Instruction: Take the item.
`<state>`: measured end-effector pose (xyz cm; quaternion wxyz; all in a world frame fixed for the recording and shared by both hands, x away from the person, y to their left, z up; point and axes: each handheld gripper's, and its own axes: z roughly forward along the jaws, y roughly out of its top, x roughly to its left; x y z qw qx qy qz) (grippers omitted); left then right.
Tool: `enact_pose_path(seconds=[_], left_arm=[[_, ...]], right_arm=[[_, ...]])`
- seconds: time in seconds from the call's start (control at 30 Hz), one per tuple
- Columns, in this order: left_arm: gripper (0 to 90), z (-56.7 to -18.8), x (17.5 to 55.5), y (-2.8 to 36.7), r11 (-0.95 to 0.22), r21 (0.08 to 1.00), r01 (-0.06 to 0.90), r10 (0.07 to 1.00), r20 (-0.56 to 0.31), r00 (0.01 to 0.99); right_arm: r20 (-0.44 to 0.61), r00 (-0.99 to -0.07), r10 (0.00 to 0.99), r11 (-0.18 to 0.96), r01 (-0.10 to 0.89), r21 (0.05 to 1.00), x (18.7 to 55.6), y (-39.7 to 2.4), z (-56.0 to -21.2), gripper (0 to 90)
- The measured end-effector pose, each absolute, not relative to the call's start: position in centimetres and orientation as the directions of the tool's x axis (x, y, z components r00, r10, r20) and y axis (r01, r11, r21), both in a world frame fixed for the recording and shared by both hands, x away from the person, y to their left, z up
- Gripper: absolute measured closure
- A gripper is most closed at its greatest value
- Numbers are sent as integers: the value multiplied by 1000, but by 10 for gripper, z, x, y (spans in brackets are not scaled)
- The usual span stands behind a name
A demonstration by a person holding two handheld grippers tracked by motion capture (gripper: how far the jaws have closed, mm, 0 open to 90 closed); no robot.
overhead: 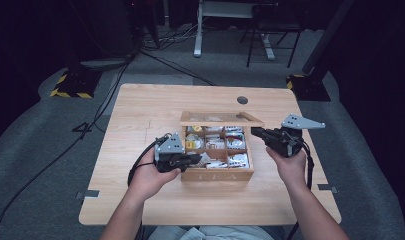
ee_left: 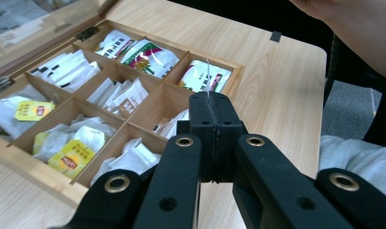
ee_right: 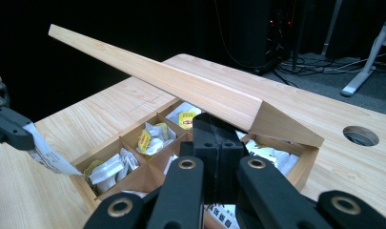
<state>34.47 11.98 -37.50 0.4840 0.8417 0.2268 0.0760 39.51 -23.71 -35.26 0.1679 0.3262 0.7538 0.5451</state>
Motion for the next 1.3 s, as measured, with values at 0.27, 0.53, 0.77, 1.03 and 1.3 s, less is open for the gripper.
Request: enact_pose_path(seconds=[0.27, 0.53, 0.77, 1.03, 1.3], left_arm=[[900, -372, 340, 132, -428, 851, 304, 471, -78, 879], [900, -371, 336, 147, -409, 858, 309, 491, -79, 868], [900, -367, 333, 161, -403, 860, 312, 512, -71, 856], [900, -368, 334, 178, -400, 855, 330, 553, -62, 831], [899, -369, 336, 196, -387, 854, 347, 599, -53, 799]], right_arm=[[100, -733, 672, 198, 309, 930, 395, -238, -353, 899], [102, -730, 675, 195, 310, 931, 395, -239, -353, 900], [105, -727, 678, 190, 312, 931, 395, -242, -352, 899], [106, -726, 680, 190, 313, 930, 394, -244, -352, 900], [112, -723, 682, 184, 317, 930, 395, -245, -352, 899]])
